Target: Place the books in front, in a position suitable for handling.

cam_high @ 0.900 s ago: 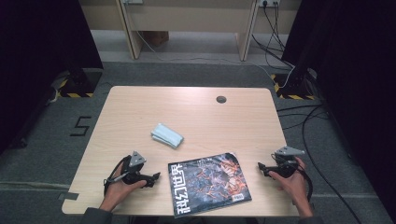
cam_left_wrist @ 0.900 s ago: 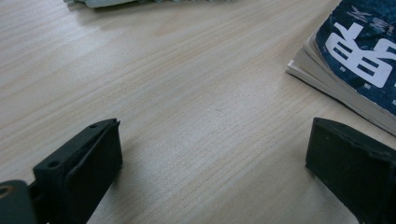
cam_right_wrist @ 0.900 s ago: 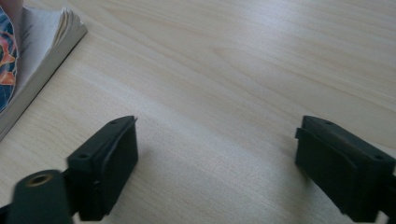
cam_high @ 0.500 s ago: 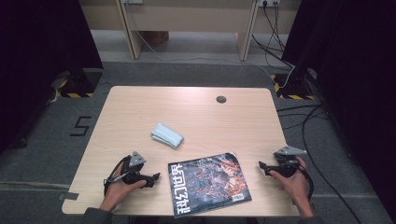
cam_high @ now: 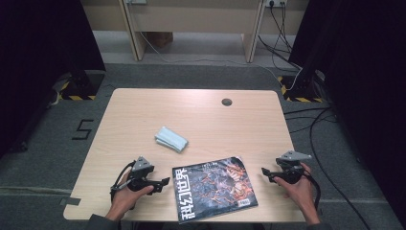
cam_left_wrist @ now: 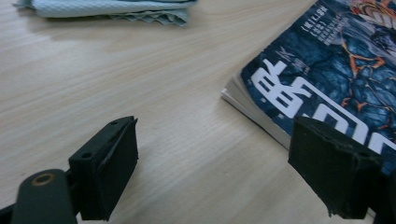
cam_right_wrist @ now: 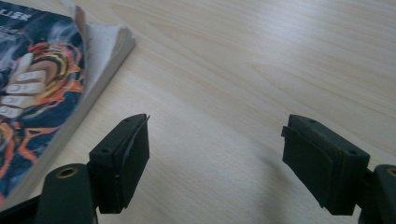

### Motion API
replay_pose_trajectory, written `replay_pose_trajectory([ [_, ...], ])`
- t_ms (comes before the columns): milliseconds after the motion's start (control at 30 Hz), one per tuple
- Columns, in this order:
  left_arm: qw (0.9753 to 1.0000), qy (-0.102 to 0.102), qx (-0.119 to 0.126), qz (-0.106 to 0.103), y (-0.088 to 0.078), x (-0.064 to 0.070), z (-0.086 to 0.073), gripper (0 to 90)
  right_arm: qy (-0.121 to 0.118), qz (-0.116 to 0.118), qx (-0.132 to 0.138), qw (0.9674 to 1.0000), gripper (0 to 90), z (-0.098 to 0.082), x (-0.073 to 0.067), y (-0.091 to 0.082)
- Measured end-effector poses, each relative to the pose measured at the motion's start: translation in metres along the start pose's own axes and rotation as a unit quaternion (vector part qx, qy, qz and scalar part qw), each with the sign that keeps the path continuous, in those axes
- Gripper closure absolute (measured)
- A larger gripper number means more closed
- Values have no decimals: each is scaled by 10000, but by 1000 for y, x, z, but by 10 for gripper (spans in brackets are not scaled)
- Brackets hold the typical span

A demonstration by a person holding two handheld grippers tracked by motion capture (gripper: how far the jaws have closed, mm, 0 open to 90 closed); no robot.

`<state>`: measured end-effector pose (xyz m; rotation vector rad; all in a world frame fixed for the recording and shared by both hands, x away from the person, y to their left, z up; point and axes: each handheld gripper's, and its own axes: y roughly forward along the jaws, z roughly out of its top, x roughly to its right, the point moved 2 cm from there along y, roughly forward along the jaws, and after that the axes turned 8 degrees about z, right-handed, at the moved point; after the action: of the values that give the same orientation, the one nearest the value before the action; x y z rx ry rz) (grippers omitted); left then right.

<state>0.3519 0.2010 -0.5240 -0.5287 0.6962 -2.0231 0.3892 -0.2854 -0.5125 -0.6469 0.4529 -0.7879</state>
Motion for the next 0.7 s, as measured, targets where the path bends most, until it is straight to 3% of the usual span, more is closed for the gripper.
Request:
replay_pose_trajectory([
  [233,9999,-1,-16,-104,1,17,2,190,-42,202,-32,9998,250,2,-11,2],
  [400,9995,253,-156,-133,4,31,1,225,-218,406,-89,9989,272,5,-24,5],
  [633,9994,240,-182,-197,4,34,2,261,-325,542,-233,9977,277,7,-39,8],
  [700,9992,266,-201,-218,4,35,2,292,-397,679,-317,9964,290,8,-48,13],
])
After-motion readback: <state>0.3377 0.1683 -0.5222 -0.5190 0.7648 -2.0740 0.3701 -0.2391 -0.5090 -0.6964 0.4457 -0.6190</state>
